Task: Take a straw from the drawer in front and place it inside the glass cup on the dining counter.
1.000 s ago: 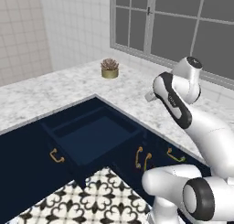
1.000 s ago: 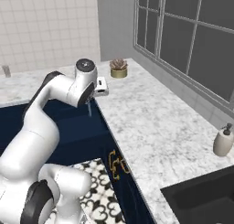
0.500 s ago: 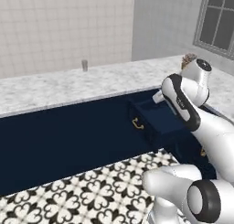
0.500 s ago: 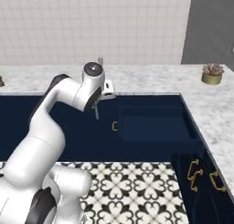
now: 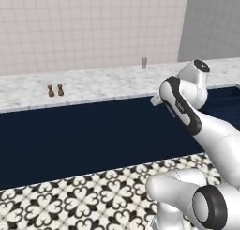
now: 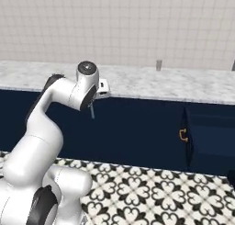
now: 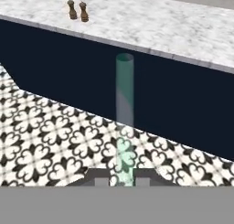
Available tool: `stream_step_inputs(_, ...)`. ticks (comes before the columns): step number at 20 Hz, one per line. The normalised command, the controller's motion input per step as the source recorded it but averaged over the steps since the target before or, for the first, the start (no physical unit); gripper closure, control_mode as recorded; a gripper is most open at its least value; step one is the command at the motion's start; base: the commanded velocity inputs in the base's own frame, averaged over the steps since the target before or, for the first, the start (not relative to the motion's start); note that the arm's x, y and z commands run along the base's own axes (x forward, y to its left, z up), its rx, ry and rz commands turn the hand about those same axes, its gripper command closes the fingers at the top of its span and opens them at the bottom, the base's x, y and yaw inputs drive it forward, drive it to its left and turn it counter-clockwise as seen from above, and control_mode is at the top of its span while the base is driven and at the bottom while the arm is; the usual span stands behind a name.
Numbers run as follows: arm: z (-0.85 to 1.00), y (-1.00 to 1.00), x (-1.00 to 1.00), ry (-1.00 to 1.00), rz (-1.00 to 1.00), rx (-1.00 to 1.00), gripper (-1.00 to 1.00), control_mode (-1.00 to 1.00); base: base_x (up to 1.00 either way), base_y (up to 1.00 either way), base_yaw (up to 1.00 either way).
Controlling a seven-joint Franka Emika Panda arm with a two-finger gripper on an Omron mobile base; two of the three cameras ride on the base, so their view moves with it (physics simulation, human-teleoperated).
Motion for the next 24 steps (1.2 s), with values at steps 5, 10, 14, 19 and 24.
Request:
stream_step_inputs(5, 0.0, 0.0, 0.0, 0.0, 0.0, 0.0, 1.0, 1.0, 0.0, 1.0, 0.12)
stream_step_inputs(10, 0.0, 0.0, 0.0, 0.0, 0.0, 0.0, 1.0, 1.0, 0.0, 1.0, 0.04)
stream_step_inputs(14, 0.0, 0.0, 0.0, 0.0, 0.0, 0.0, 1.0, 1.0, 0.0, 1.0, 0.02)
stream_step_inputs(19, 0.0, 0.0, 0.0, 0.0, 0.0, 0.0, 1.0, 1.0, 0.02, 1.0, 0.0)
stream_step_inputs(24, 0.0, 0.0, 0.0, 0.0, 0.0, 0.0, 1.0, 1.0, 0.07, 1.0, 0.0)
